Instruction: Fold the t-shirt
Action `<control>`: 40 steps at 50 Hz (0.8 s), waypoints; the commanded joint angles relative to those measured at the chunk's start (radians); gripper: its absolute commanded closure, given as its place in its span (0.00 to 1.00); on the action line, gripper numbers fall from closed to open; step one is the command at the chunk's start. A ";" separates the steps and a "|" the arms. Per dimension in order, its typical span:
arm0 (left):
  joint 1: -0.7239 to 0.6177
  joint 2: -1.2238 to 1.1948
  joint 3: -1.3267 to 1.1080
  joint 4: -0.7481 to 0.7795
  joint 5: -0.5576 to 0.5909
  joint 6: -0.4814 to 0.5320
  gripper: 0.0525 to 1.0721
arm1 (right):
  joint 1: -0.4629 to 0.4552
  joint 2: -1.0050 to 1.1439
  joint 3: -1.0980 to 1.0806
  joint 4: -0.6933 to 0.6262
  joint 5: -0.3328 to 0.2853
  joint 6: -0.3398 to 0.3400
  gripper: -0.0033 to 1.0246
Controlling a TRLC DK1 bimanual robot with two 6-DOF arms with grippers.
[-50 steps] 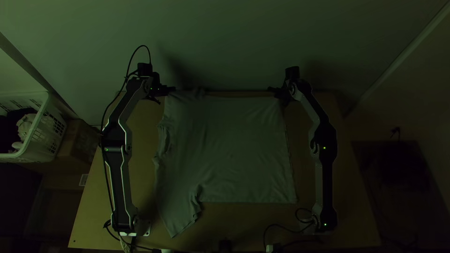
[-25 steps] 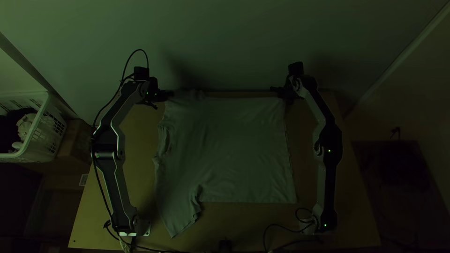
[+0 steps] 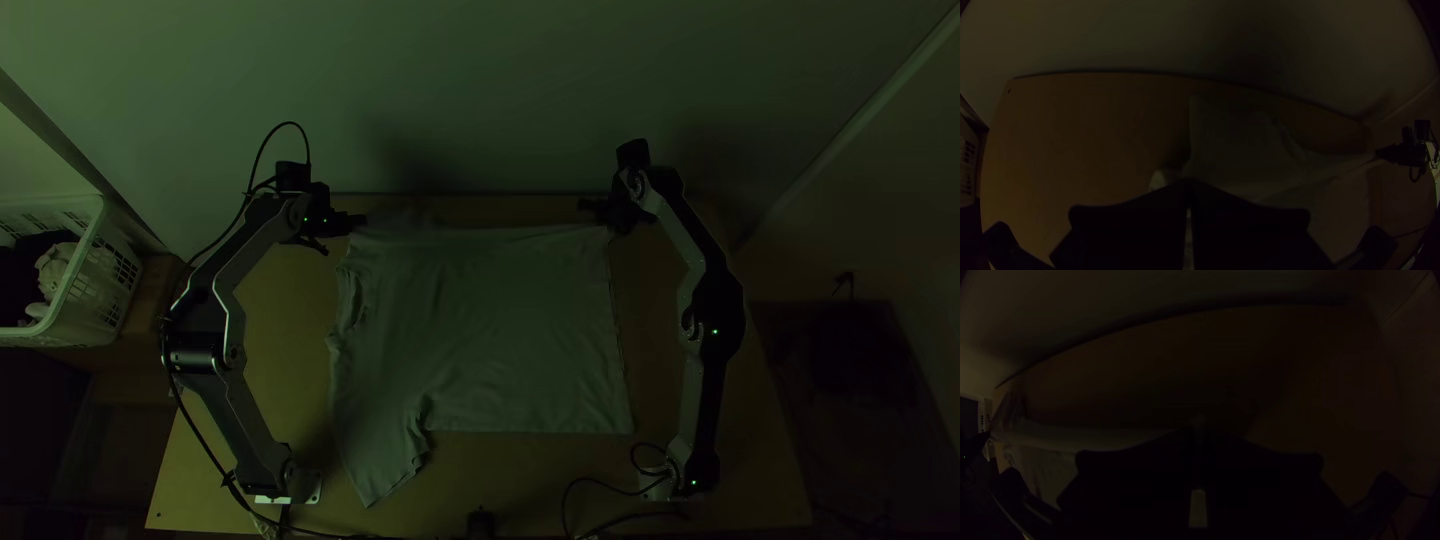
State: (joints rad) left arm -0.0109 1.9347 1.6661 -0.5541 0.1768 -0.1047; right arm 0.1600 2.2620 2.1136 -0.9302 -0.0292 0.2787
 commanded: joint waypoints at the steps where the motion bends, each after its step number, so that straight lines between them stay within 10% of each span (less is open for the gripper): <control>1: 0.011 -0.082 -0.074 0.016 0.010 -0.004 0.98 | 0.007 -0.076 -0.060 -0.012 0.020 -0.013 0.97; 40: 0.012 -0.359 -0.465 0.074 0.015 -0.003 0.98 | 0.050 -0.369 -0.537 0.090 0.094 -0.033 0.97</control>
State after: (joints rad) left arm -0.0105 1.6283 1.2537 -0.4847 0.1883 -0.1047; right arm 0.2077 1.9446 1.6413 -0.8558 0.0383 0.2531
